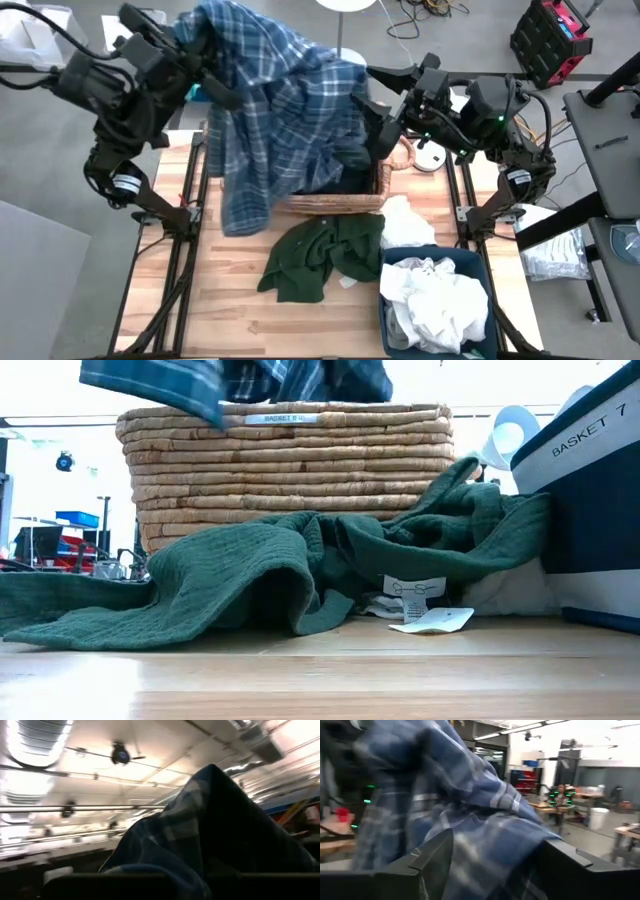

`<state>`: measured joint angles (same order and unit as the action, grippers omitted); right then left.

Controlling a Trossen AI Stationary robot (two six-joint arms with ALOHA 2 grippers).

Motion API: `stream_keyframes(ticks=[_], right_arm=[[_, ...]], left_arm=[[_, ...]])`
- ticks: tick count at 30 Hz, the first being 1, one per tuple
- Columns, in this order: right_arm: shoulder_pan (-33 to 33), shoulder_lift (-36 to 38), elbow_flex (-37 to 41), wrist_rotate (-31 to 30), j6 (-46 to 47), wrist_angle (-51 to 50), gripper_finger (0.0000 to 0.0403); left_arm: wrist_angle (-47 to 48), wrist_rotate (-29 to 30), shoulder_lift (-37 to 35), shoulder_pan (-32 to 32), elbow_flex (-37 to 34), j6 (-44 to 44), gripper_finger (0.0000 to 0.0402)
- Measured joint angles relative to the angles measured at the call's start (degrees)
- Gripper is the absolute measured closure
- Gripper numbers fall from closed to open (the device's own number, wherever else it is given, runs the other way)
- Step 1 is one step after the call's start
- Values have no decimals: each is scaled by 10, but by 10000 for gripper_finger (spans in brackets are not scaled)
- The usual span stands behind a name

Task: Sort clothes
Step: Put the blue checkered polo shirt into the brown laundry basket

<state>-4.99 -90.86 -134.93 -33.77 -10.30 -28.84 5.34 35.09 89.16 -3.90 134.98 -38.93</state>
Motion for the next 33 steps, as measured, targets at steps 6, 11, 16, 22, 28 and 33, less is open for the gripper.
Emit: stream_keyframes(ticks=[6, 11, 16, 22, 28, 33], right_arm=[[0, 2, 0, 17, 3, 0, 127], [0, 2, 0, 16, 3, 0, 120], [0, 2, 0, 12, 3, -1, 130], [0, 2, -1, 7, 3, -18, 143], [0, 2, -1, 6, 22, -46, 149], [0, 2, -1, 6, 29, -52, 142]], left_arm=[[-15, 79, -14, 8, 0, -104, 402], [-28, 94, -16, 37, 0, -139, 402], [-29, 72, -6, 82, 0, -106, 402], [-33, -24, 19, 143, 0, -19, 402], [-83, -86, 45, 195, 0, -16, 401], [-127, -164, 63, 230, 0, -40, 401]])
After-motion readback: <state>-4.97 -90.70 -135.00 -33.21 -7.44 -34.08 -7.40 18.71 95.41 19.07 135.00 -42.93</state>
